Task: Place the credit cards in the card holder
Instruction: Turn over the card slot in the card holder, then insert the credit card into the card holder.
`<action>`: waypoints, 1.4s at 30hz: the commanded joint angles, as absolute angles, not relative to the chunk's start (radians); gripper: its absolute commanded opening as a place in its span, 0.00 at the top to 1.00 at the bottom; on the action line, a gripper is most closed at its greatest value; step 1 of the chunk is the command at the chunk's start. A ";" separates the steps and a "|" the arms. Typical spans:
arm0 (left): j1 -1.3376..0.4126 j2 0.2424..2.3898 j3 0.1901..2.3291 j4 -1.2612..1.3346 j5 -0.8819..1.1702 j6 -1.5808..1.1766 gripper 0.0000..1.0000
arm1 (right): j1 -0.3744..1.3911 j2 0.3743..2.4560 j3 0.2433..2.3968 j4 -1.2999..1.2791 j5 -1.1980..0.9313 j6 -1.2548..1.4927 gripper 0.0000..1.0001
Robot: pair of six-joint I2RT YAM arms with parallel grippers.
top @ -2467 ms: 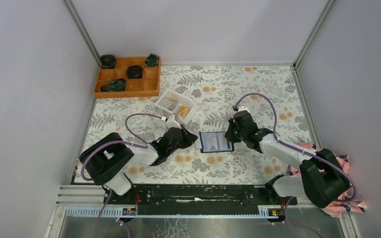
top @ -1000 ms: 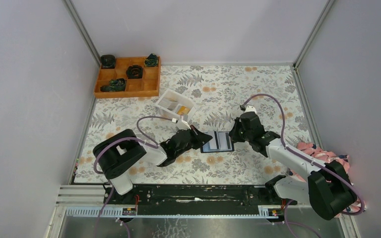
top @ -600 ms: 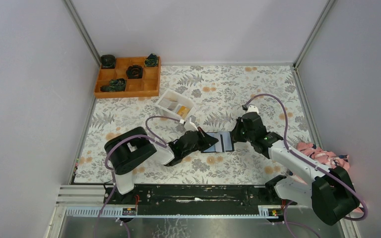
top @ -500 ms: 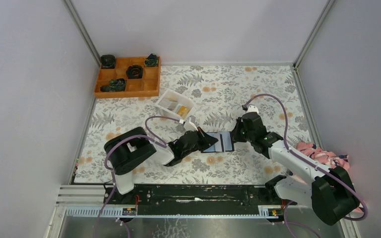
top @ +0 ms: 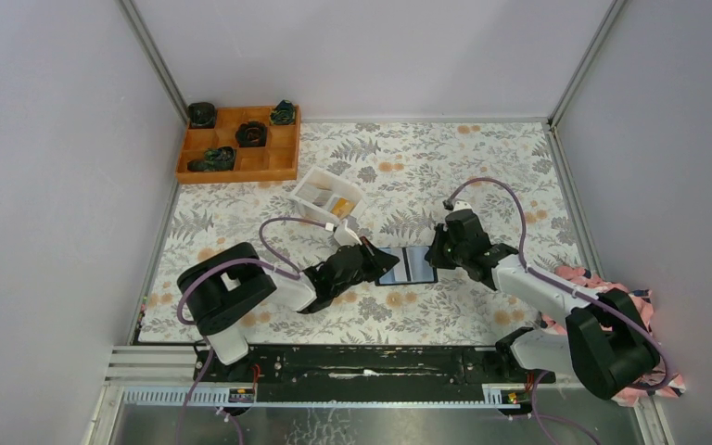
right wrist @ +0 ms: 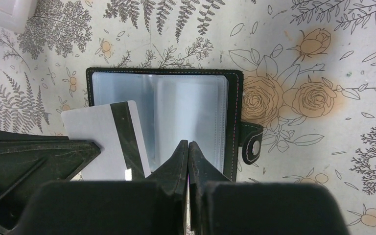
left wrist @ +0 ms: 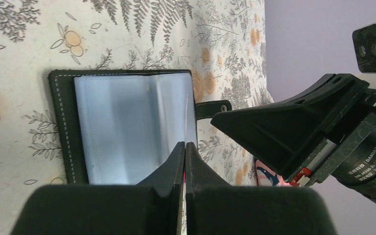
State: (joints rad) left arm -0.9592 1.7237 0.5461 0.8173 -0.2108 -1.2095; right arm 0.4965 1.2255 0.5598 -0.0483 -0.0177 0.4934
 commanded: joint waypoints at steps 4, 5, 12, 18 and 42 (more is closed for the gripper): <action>-0.945 1.732 0.523 0.860 -0.242 -1.196 1.00 | 0.493 1.265 0.606 0.011 -0.040 0.481 1.00; -0.943 1.733 0.523 0.860 -0.241 -1.196 1.00 | 0.492 1.271 0.605 0.013 -0.040 0.483 1.00; -0.933 1.762 0.522 0.883 -0.235 -1.202 1.00 | 0.493 1.297 0.589 0.033 -0.038 0.489 1.00; -0.921 1.786 0.525 0.904 -0.227 -1.210 1.00 | 0.492 1.303 0.583 0.042 -0.042 0.491 1.00; -0.890 1.828 0.491 1.020 -0.160 -1.273 1.00 | 0.492 1.319 0.565 0.057 -0.039 0.490 1.00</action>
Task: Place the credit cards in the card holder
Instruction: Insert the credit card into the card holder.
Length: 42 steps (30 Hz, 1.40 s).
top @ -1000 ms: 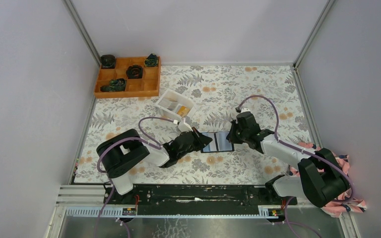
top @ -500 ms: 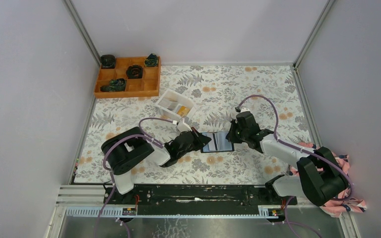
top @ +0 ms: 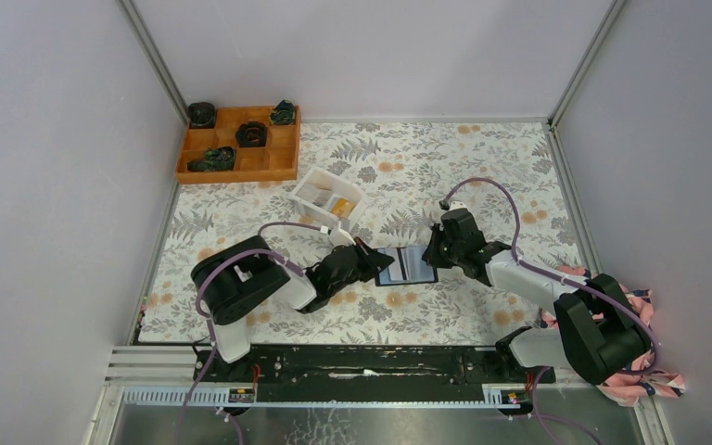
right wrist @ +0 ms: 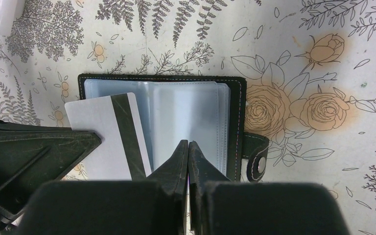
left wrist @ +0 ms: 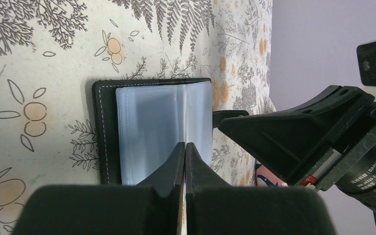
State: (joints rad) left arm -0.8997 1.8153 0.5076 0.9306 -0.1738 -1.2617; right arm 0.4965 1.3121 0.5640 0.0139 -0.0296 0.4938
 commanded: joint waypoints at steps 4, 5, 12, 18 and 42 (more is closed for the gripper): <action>-0.890 1.842 0.493 1.037 -0.155 -1.286 1.00 | 0.492 1.316 0.562 0.056 -0.036 0.491 1.00; -0.890 1.844 0.491 1.046 -0.152 -1.290 1.00 | 0.492 1.315 0.561 0.055 -0.036 0.491 1.00; -0.888 1.857 0.494 1.053 -0.154 -1.297 1.00 | 0.492 1.315 0.560 0.057 -0.036 0.491 1.00; -0.888 1.873 0.497 1.064 -0.156 -1.305 1.00 | 0.491 1.317 0.557 0.058 -0.037 0.492 1.00; -0.890 1.951 0.488 1.180 -0.178 -1.316 1.00 | 0.491 1.328 0.538 0.072 -0.038 0.497 1.00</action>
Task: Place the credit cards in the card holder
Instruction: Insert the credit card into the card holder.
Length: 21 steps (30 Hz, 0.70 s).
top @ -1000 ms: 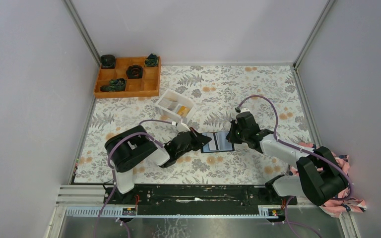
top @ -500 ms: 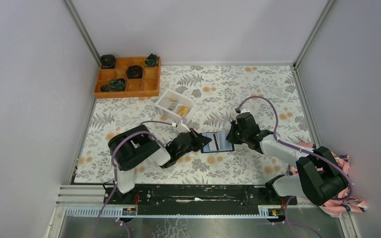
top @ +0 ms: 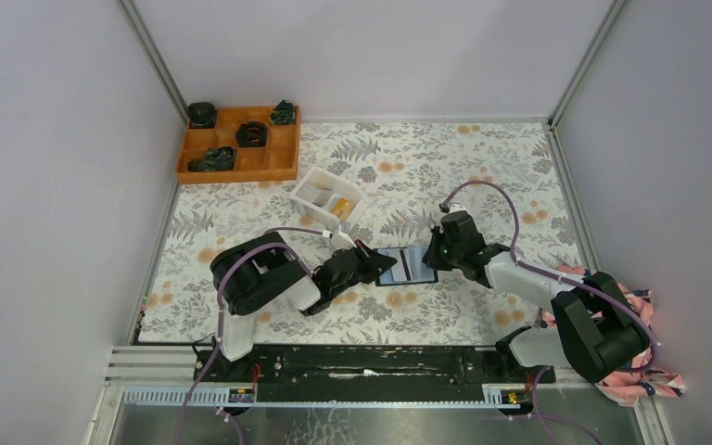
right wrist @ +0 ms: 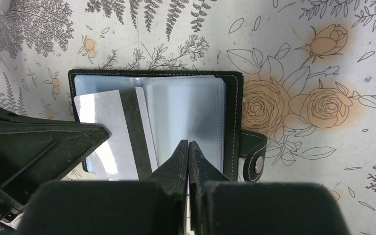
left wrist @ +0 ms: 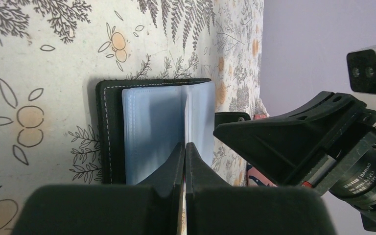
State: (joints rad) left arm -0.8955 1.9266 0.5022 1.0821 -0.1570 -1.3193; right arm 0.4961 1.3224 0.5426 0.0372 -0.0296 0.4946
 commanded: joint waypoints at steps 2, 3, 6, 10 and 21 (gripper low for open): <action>-0.890 1.956 0.487 1.191 -0.181 -1.314 1.00 | 0.492 1.330 0.538 0.074 -0.040 0.497 1.00; -0.889 1.959 0.486 1.198 -0.182 -1.311 1.00 | 0.492 1.330 0.536 0.074 -0.040 0.497 1.00; -0.890 1.968 0.484 1.212 -0.185 -1.300 1.00 | 0.491 1.331 0.537 0.075 -0.040 0.497 1.00; -0.898 1.975 0.480 1.228 -0.202 -1.273 1.00 | 0.491 1.333 0.537 0.075 -0.038 0.497 1.00; -0.915 2.031 0.497 1.293 -0.189 -1.243 1.00 | 0.490 1.344 0.535 0.075 -0.039 0.499 1.00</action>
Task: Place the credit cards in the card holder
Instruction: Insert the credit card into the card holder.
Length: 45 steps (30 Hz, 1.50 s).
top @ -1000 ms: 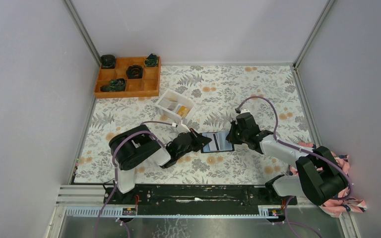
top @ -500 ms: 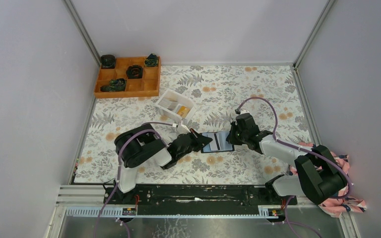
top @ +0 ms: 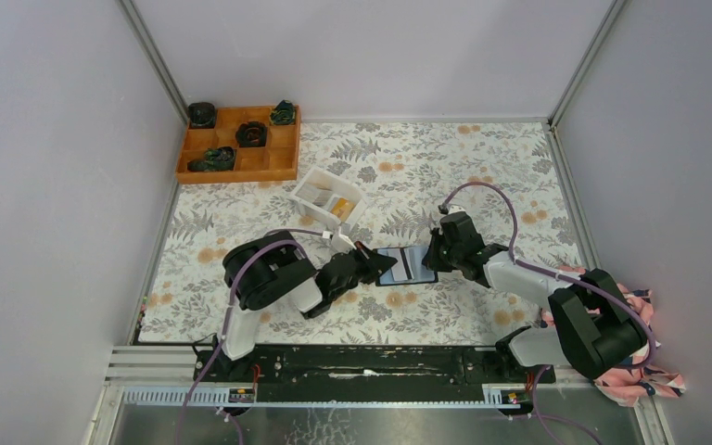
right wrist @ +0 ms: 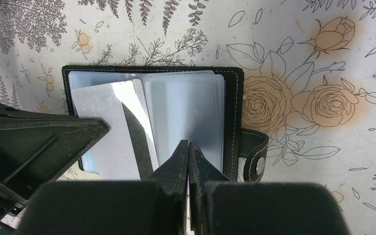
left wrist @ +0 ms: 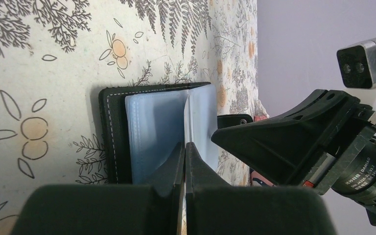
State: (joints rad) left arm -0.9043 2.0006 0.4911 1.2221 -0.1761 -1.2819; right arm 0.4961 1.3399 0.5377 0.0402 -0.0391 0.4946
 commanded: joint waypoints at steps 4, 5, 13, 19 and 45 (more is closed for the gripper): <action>-0.922 2.047 0.507 1.301 -0.178 -1.238 1.00 | 0.489 1.346 0.534 0.077 -0.041 0.499 1.00; -0.923 2.049 0.508 1.302 -0.178 -1.237 1.00 | 0.488 1.347 0.534 0.077 -0.040 0.499 1.00; -0.923 2.038 0.505 1.298 -0.189 -1.202 1.00 | 0.484 1.345 0.534 0.075 -0.043 0.496 1.00; -0.924 2.055 0.529 1.311 -0.145 -1.183 1.00 | 0.483 1.348 0.534 0.076 -0.044 0.495 1.00; -0.925 2.082 0.561 1.193 -0.076 -1.175 1.00 | 0.470 1.357 0.522 0.088 -0.048 0.495 1.00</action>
